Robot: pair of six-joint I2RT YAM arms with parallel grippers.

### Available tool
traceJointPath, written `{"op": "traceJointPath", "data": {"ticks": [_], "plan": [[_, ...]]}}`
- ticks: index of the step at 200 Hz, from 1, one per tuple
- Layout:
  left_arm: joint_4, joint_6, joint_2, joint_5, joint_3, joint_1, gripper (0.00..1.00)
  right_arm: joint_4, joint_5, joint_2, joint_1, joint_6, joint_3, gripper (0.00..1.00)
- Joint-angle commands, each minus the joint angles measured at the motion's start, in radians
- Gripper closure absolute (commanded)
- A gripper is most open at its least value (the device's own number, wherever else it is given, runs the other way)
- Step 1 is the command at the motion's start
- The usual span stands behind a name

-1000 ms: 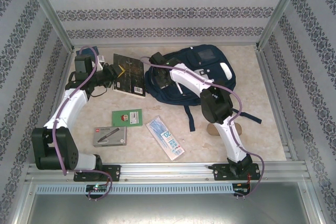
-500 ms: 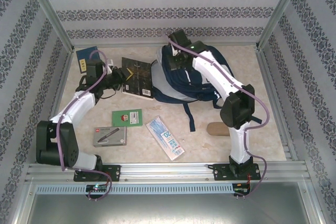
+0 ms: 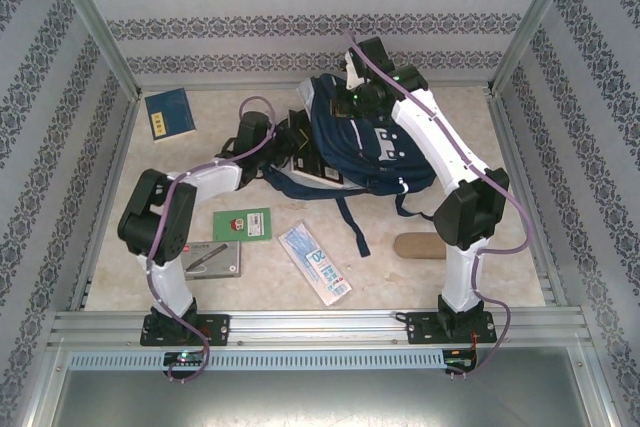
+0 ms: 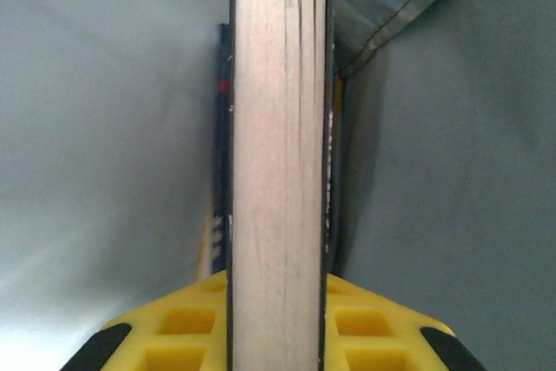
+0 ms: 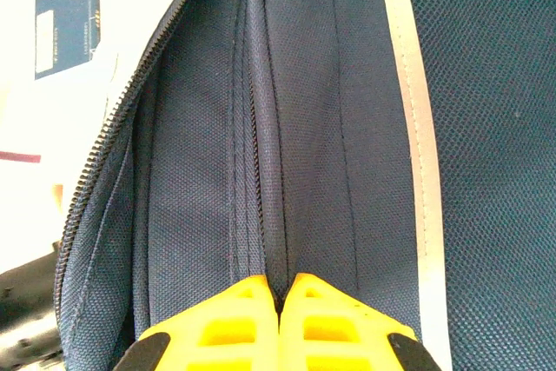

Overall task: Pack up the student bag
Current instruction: Place the book in the student bag.

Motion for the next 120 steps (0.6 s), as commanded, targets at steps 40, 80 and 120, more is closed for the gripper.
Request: {"op": "traceJointPath", "data": {"ticks": [40,80,120], "plan": [[0.149,-0.052,0.189,-0.133,0.234,-0.095,1.00,0.091,-0.119,-0.076,-0.009,0.064,0.047,1.00],[0.086,-0.043,0.316,-0.205,0.352,-0.149,1.00,0.126,-0.174,-0.057,-0.013,0.091,0.056,1.00],[-0.059,0.004,0.404,-0.272,0.482,-0.215,0.91,0.127,-0.206,-0.034,-0.023,0.101,0.091,1.00]]}}
